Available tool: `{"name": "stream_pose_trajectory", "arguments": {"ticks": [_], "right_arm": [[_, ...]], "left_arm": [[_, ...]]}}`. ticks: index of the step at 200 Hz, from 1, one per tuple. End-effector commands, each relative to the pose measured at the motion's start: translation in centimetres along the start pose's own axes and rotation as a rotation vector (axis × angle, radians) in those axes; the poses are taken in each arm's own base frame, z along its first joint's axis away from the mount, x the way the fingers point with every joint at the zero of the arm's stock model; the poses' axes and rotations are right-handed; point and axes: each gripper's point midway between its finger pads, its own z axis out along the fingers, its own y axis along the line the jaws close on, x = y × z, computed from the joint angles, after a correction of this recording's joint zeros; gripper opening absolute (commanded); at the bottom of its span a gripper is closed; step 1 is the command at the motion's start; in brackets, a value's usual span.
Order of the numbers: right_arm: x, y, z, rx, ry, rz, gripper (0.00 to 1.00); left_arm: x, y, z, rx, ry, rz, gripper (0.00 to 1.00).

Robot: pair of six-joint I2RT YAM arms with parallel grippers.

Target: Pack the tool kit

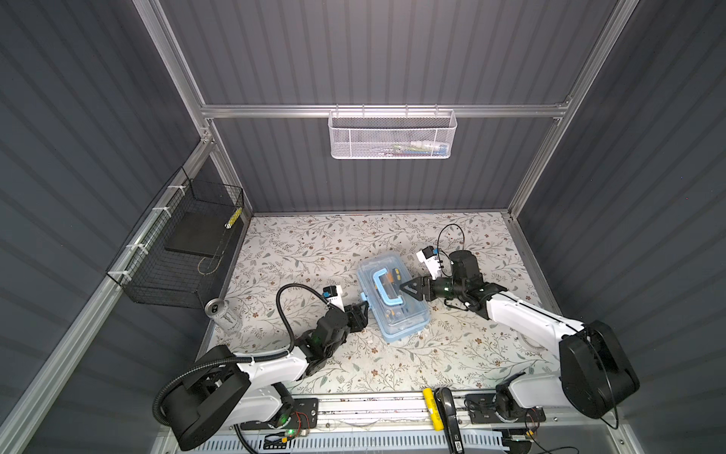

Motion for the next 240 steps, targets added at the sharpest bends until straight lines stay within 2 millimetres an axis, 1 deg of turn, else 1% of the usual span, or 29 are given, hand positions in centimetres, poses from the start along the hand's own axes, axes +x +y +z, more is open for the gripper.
{"name": "stream_pose_trajectory", "arguments": {"ticks": [1, 58, 71, 82, 96, 137, 156, 179, 204, 240], "right_arm": [[3.9, -3.5, 0.6, 0.112, 0.117, 0.113, 0.58], [4.1, -4.1, 0.8, 0.116, 0.126, 0.138, 0.58], [4.0, -4.1, 0.7, 0.115, 0.123, 0.138, 0.58], [4.0, -4.1, 0.6, 0.118, 0.123, 0.134, 0.58], [4.0, -4.1, 0.4, 0.120, 0.121, 0.132, 0.58], [3.9, -4.1, 0.3, 0.117, 0.119, 0.136, 0.58], [3.8, -4.0, 0.2, 0.111, 0.116, 0.136, 0.58], [3.7, -3.8, 0.1, 0.105, 0.112, 0.135, 0.58], [3.7, -3.7, 0.0, 0.101, 0.113, 0.137, 0.58], [4.0, -3.7, 0.1, 0.092, 0.116, 0.144, 0.58]], "left_arm": [[-0.3, -0.7, 0.4, 0.026, 0.000, -0.009, 0.66], [-0.3, -1.2, 0.6, 0.033, 0.012, 0.005, 0.65], [-0.4, 0.0, 0.2, -0.043, 0.021, 0.024, 0.66], [-0.5, 1.0, -0.3, -0.106, 0.029, 0.047, 0.72], [-0.5, 2.3, -1.1, -0.166, 0.034, 0.065, 0.73], [-0.4, 6.0, -2.8, -0.349, 0.051, 0.095, 0.73], [0.2, 7.2, -2.9, -0.382, 0.065, 0.067, 0.71], [0.9, 8.1, -2.5, -0.410, 0.087, 0.057, 0.67], [1.4, 7.9, -1.4, -0.394, 0.108, 0.064, 0.66], [1.9, 6.0, 0.9, -0.316, 0.145, 0.102, 0.66]]}}
